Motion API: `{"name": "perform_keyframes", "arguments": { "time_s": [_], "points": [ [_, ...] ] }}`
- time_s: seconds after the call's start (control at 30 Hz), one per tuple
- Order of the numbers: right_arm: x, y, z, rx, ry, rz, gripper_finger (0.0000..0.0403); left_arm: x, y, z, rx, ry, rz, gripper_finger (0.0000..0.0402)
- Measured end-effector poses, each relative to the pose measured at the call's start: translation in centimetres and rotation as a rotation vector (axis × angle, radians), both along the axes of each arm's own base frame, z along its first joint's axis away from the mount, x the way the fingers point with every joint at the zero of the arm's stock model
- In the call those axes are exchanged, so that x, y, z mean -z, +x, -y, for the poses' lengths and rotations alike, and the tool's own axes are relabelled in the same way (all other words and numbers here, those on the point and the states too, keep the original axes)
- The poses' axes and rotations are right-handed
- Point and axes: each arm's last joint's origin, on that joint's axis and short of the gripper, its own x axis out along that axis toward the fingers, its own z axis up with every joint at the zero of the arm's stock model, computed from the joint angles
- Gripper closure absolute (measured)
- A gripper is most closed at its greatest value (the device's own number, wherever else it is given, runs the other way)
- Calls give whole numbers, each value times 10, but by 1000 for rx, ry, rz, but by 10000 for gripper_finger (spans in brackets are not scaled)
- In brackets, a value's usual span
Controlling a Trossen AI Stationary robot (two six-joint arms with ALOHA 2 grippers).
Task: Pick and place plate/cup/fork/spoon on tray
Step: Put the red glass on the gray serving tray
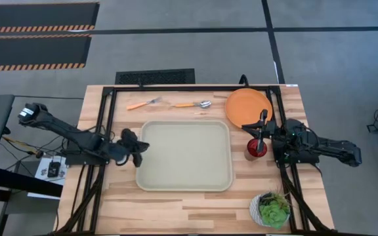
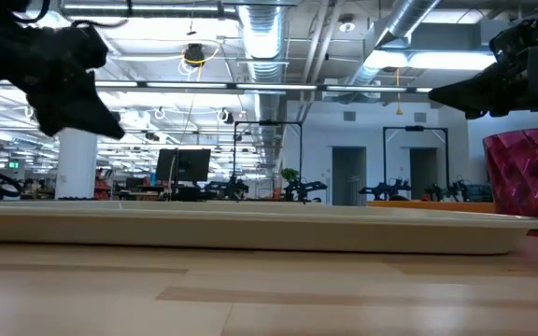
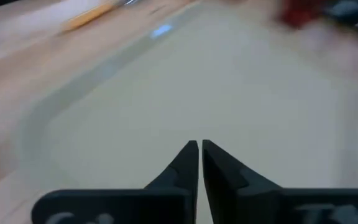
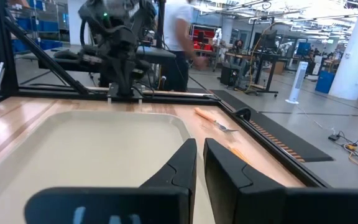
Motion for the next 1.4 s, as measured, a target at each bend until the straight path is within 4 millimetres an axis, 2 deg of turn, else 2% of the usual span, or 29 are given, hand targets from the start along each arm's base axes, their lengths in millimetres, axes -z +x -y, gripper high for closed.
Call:
{"name": "perform_keyframes", "arguments": {
  "time_s": [0.2, 0.5, 0.6, 0.8, 1.03, 1.23, 1.4],
  "points": [
    [0, 0, 0, 0, 0, 0, 347, -1, 1, -5, 199, 91, 295, 401],
    [0, 0, 0, 0, 0, 0, 347, 17, -4, -20, 314, 228, 389, 401],
    [0, 0, 0, 0, 0, 0, 347, 17, -5, -27, 309, 260, 455, 401],
    [0, 0, 0, 0, 0, 1, 347, 13, -4, -42, 291, 342, 468, 401],
    [-2, 0, 0, -9, 80, 43, 347, 17, -3, -61, 274, 295, 451, 401],
    [-20, -3, 0, -5, 99, 232, 347, 15, -2, -75, 290, 301, 496, 401],
    [-34, -6, -2, -13, 87, 267, 359, 16, 0, -81, 259, 310, 500, 401]
  ]
}}
